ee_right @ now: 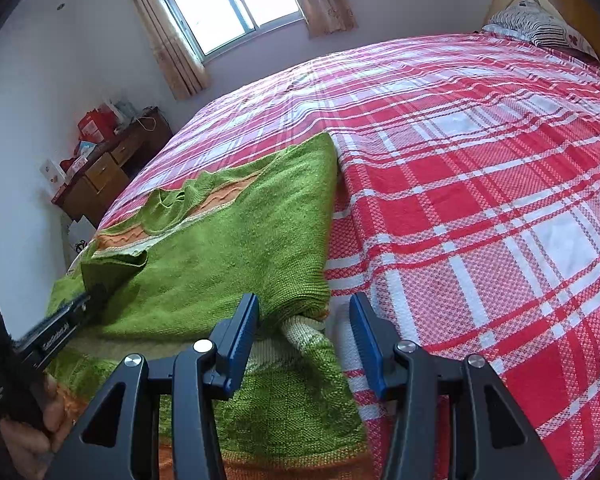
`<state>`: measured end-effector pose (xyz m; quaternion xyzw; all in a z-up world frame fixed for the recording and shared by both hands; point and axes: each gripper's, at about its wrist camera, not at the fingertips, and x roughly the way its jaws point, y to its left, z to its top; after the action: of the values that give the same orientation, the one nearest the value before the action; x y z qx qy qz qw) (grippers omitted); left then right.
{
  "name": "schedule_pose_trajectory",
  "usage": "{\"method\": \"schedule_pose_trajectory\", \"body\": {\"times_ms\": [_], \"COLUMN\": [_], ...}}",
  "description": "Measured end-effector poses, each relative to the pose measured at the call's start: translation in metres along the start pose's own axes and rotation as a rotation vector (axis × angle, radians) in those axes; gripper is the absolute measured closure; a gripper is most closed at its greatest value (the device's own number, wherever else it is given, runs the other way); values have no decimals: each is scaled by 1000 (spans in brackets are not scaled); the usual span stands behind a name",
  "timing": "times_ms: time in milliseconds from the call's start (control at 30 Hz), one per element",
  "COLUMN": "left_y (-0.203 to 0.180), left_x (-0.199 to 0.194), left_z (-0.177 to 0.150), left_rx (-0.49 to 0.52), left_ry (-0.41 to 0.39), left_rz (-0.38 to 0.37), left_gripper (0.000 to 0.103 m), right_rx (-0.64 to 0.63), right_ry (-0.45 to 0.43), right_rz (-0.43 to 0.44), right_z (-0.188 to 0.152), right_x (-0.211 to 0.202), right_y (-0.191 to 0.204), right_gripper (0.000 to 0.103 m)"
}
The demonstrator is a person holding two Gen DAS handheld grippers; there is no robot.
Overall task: Fold small clothes
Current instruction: 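Fold the held sleeve across the sweater body and open the left tool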
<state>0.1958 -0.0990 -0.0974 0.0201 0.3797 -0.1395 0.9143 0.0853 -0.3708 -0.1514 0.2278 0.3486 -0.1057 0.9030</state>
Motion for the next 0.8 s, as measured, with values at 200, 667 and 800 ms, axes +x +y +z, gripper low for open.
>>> {"method": "schedule_pose_trajectory", "body": {"times_ms": [200,667,800], "left_y": [69,136,134], "left_x": [-44,-57,-57], "left_z": [-30,-83,-83], "left_rx": [-127,-268,-252], "left_ry": [-57,-111,-108], "left_rz": [34,188,170], "left_gripper": [27,19,10], "right_rx": [21,-97,-144], "right_ry": [-3,57,195], "right_rz": [18,291,240], "right_z": [0,19,18], "right_x": [-1,7,75], "right_y": [-3,141,185], "right_gripper": [54,50,50]}}
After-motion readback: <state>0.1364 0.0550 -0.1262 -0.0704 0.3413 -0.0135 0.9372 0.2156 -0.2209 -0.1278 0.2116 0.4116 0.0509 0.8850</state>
